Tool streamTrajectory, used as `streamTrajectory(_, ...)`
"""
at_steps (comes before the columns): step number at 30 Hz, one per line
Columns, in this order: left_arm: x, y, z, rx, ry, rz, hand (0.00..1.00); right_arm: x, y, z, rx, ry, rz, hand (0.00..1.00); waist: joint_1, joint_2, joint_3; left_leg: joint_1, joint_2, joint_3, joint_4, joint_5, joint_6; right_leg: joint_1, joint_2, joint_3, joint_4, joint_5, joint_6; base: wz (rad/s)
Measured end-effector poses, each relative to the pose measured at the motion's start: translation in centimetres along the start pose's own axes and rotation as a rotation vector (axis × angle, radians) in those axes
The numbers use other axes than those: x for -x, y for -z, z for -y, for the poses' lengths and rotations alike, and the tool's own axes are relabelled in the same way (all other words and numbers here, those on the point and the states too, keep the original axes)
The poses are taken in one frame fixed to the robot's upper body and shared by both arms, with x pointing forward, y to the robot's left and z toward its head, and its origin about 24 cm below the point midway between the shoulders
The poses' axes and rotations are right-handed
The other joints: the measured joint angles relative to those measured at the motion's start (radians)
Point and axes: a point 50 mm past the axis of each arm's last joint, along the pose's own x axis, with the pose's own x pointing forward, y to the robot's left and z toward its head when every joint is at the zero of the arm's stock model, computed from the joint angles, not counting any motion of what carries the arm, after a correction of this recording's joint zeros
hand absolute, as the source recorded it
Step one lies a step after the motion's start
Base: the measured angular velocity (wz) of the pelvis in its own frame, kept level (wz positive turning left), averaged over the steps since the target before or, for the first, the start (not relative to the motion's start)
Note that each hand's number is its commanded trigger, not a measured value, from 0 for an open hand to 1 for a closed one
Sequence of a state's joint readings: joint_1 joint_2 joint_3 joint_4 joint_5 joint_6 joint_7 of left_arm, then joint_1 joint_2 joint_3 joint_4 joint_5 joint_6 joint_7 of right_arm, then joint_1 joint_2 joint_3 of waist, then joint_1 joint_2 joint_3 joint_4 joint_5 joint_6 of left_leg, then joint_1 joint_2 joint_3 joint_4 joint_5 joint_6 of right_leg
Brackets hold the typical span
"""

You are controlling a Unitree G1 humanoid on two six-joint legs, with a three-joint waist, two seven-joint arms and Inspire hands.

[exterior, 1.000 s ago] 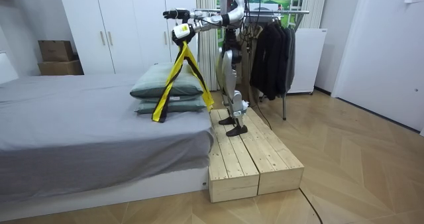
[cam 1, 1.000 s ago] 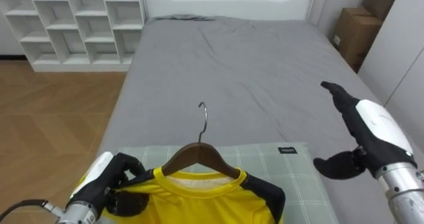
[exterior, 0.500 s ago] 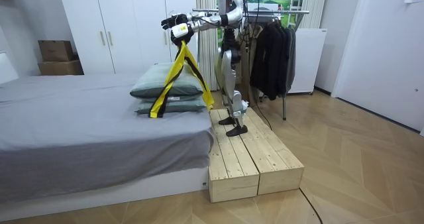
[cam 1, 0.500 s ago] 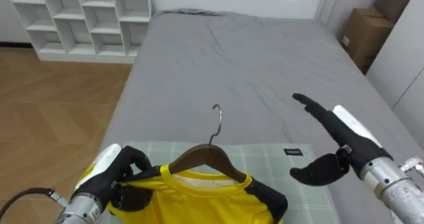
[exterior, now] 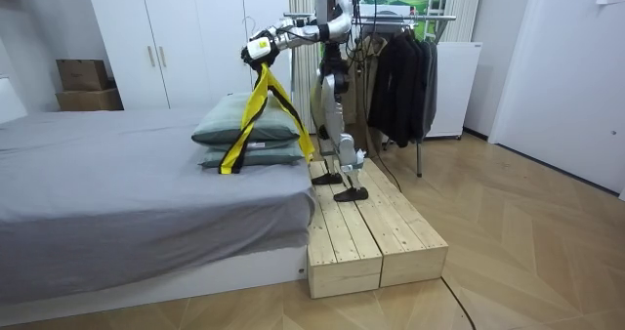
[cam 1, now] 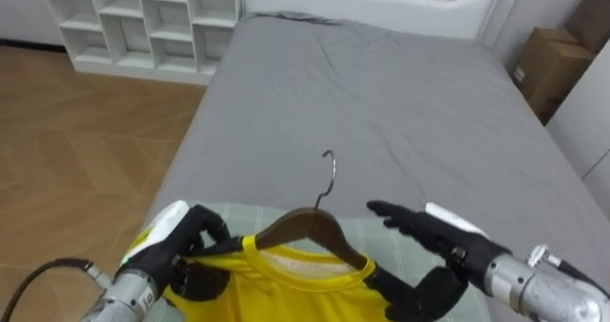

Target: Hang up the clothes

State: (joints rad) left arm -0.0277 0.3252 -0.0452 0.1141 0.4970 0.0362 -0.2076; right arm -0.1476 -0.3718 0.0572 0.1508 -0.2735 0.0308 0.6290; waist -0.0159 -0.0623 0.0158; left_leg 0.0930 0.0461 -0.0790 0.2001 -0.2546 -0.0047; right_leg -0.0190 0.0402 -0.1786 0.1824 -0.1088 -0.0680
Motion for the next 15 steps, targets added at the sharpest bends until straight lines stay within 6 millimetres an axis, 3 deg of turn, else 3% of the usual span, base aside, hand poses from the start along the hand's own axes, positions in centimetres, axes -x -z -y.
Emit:
streamTrajectory(2,-0.1,-0.3,0.2,-0.003,0.01,0.014,1.0,0.1,0.2,0.0,0.018,-0.02,-0.014,0.0,-0.018,0.0,-0.0002,-0.015,-0.001,0.058,0.002,0.001,-0.016,0.007,-0.008,0.03,-0.001,0.0,0.0,0.29)
streamTrajectory(3,-0.4,-0.8,0.2,-0.008,0.012,0.033,1.0,0.3,0.3,0.2,0.024,-0.016,-0.024,0.0,-0.021,-0.003,0.0016,-0.048,0.001,0.09,-0.018,0.016,-0.029,0.008,-0.015,0.08,-0.006,-0.001,0.001,0.28)
streamTrajectory(4,-0.6,-1.2,0.3,-0.014,0.019,0.046,1.0,0.3,0.5,0.2,0.023,-0.018,-0.035,0.0,-0.017,-0.009,0.0003,-0.076,0.003,0.135,-0.028,0.05,0.004,0.007,-0.023,0.1,-0.007,-0.007,0.012,0.28)
streamTrajectory(5,-0.6,-1.2,0.5,-0.014,0.026,0.046,1.0,0.3,0.6,0.1,0.019,-0.025,-0.04,0.0,-0.012,-0.013,-0.0027,-0.065,-0.001,0.149,-0.029,0.065,0.01,0.007,-0.027,0.098,-0.005,-0.009,0.017,0.17)
streamTrajectory(10,-0.6,-1.1,0.5,-0.026,0.027,0.032,1.0,0.4,0.5,-0.2,0.022,-0.083,-0.04,0.0,0.01,-0.015,-0.0024,-0.028,-0.023,0.132,-0.031,0.074,0.014,0.046,-0.045,0.08,-0.014,-0.014,0.027,0.06)
streamTrajectory(15,-0.6,-1.1,0.5,-0.024,0.027,0.032,1.0,0.0,0.3,-0.6,0.0,-0.084,-0.024,0.0,0.009,-0.014,-0.0013,-0.022,-0.026,0.132,-0.031,0.073,0.014,0.054,-0.048,0.063,-0.014,-0.017,0.032,0.01)
